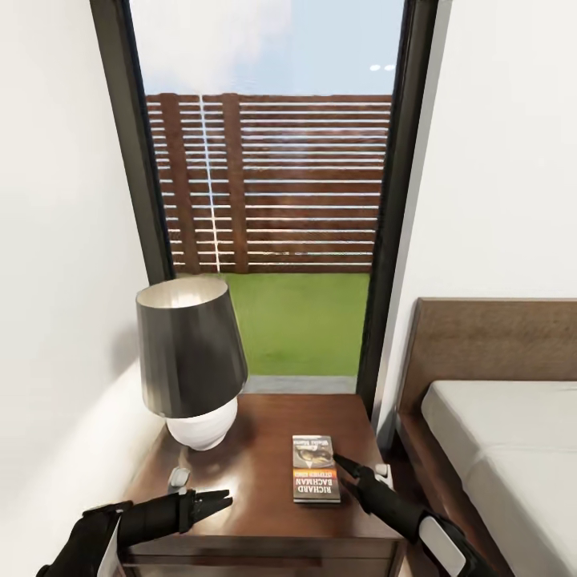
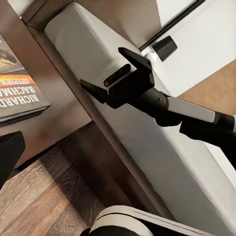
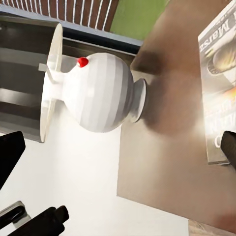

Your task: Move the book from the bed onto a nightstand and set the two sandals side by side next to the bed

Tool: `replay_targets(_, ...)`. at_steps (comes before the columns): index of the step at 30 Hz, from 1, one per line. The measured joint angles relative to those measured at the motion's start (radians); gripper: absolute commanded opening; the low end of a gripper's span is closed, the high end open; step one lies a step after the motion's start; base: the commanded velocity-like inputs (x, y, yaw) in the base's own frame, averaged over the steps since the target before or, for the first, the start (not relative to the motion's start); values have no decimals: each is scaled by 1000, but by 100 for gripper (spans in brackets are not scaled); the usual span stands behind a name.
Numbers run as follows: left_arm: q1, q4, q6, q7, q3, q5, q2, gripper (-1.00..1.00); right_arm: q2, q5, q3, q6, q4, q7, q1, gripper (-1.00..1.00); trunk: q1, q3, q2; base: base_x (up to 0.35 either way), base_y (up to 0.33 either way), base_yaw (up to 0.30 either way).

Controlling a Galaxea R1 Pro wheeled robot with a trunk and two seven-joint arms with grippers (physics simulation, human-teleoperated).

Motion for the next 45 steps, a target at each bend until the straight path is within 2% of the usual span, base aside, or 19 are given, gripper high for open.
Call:
replay_targets(5, 0, 1, 0, 0, -2, 0, -3, 100, 1, 1, 1, 1, -1, 4, 0, 100, -19, 16, 35, 0, 0, 0)
replay_targets(10, 0, 1, -1, 0, -4, 0, -22, 100, -4, 0, -2, 9, 11, 3, 0, 100, -38, 31, 70, 0, 0, 0)
replay_targets(18, 0, 2, -1, 0, -4, 0, -26, 100, -10, 0, -4, 6, 26, 1, 3, 100, -69, 56, 126, 0, 0, 0)
replay_targets(19, 0, 2, -1, 0, -4, 0, -26, 100, -10, 2, -4, 2, 84, 0, 4, 100, -73, 59, 133, 0, 0, 0)
replay_targets(23, 0, 6, -2, 0, -3, -2, -28, 100, -15, 3, -5, 2, 152, 1, 4, 100, -88, 72, 161, 0, 0, 0)
replay_targets(25, 0, 6, -3, 0, -2, -2, -29, 100, -34, 9, -5, 1, 190, 2, 4, 100, -96, 78, 175, 0, 0, 0)
replay_targets(27, 0, 14, -3, 0, -2, -2, -30, 100, -82, 36, -6, 0, 231, 2, 5, 100, -104, 85, 189, 0, 0, 0)
replay_targets(30, 3, 49, -8, 6, -3, -5, -37, 100, -126, 91, -5, -1, 251, 3, 7, 100, -115, 94, 210, 0, 0, 0)
replay_targets(32, 5, 104, -34, 20, -3, -7, -41, 100, -150, 176, -5, -31, 261, 5, 9, 100, -123, 100, 224, 0, 0, 0)
replay_targets(35, 9, 165, -109, 73, -4, -9, -42, 100, -160, 281, -5, -160, 271, 5, 12, 100, -134, 110, 245, 0, 0, 0)
replay_targets(39, 10, 228, -173, 175, -6, -10, -42, 100, -163, 366, -4, -307, 314, 4, 13, 100, -150, 122, 273, 0, 0, 0)
replay_targets(42, 11, 278, -221, 243, -8, -10, -42, 100, -163, 406, -3, -373, 384, 4, 14, 100, -161, 132, 294, 0, 0, 0)
replay_targets(45, 12, 310, -281, 285, -8, -10, -41, 100, -164, 422, -4, -397, 432, 3, 14, 100, -173, 141, 315, 0, 0, 0)
